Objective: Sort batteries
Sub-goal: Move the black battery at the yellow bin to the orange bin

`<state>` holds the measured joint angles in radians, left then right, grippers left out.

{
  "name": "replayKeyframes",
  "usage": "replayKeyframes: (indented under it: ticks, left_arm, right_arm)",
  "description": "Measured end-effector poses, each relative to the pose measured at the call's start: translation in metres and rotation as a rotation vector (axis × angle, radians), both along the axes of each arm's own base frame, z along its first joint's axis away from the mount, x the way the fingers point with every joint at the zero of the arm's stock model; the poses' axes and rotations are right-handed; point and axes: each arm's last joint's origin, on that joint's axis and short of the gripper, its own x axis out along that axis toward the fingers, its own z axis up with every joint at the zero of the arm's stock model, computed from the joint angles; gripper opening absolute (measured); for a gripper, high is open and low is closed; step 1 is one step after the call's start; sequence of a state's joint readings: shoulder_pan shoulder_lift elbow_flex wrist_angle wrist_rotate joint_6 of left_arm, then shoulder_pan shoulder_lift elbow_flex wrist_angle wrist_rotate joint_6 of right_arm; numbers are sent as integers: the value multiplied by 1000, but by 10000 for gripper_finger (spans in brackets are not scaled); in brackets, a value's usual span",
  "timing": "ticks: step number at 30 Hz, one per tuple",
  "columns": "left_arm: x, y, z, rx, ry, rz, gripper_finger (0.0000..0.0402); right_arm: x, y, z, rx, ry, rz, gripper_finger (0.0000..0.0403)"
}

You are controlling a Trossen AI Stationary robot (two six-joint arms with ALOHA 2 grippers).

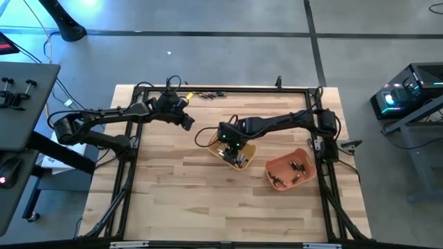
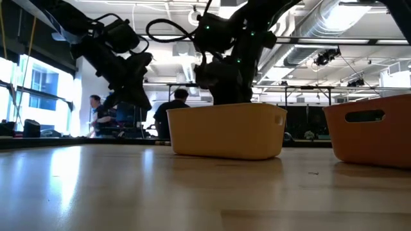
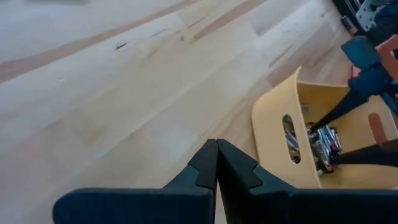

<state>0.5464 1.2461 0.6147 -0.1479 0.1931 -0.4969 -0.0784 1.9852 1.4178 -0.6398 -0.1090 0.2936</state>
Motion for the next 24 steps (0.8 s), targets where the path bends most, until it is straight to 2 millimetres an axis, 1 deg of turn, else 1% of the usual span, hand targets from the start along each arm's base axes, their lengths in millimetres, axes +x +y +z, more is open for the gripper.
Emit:
replayKeyframes:
  ticks: [3, 5, 8, 10, 15, 19, 21, 24]
  left_arm:
    - [1, 0, 1, 11, -12, -2, 0]
    - [2, 0, 2, 20, -17, 3, 0]
    - [2, 0, 1, 24, -10, 11, 0]
    - [1, 0, 1, 22, -5, 11, 0]
    - [1, 0, 1, 19, -2, 11, 0]
    - [1, 0, 1, 19, -1, 11, 0]
    - [1, 0, 1, 19, -1, 10, 0]
    - [1, 0, 1, 18, 0, 10, 0]
  right_arm:
    - [3, 6, -1, -24, -20, 47, 190]
    - [4, 11, -6, -44, -12, 72, 175]
    - [5, 16, -15, -48, 18, 86, 153]
    - [6, 15, -19, -59, 24, 63, 143]
    - [7, 13, -23, -92, 36, 45, 138]
    - [7, 13, -23, -102, 37, 82, 137]
    - [7, 13, -23, -99, 40, 99, 130]
    - [7, 13, -30, -78, 63, 104, 115]
